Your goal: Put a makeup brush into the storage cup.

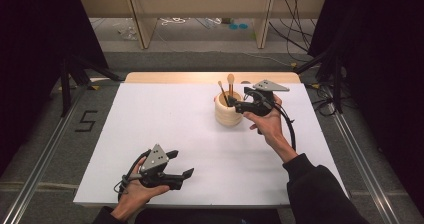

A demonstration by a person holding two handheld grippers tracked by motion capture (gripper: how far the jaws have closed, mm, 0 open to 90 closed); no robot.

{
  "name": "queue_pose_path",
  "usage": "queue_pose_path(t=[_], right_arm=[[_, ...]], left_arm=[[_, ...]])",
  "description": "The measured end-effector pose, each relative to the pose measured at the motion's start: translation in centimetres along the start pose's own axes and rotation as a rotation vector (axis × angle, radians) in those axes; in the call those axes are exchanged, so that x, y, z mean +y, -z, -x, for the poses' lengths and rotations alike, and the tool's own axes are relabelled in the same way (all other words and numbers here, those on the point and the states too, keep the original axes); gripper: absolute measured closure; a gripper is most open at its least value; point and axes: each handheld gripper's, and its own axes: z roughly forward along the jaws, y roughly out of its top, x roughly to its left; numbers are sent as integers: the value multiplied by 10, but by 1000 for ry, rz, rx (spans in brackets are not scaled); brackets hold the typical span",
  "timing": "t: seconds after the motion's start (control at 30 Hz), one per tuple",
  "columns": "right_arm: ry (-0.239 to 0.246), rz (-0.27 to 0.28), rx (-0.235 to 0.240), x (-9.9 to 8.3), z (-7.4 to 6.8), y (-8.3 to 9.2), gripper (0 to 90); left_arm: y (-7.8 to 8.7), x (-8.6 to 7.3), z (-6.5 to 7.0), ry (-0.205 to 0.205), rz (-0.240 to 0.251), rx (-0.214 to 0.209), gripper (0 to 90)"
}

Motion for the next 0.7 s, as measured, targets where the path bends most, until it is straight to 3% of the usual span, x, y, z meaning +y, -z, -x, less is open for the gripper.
queue_pose_path(t=[0.23,0.7], right_arm=[[33,8,30,-9,-13,27,208],[54,21,52,-22,-23,50,194]], left_arm=[[3,0,-2,6,20,32,168],[7,0,-5,62,77,60,159]])
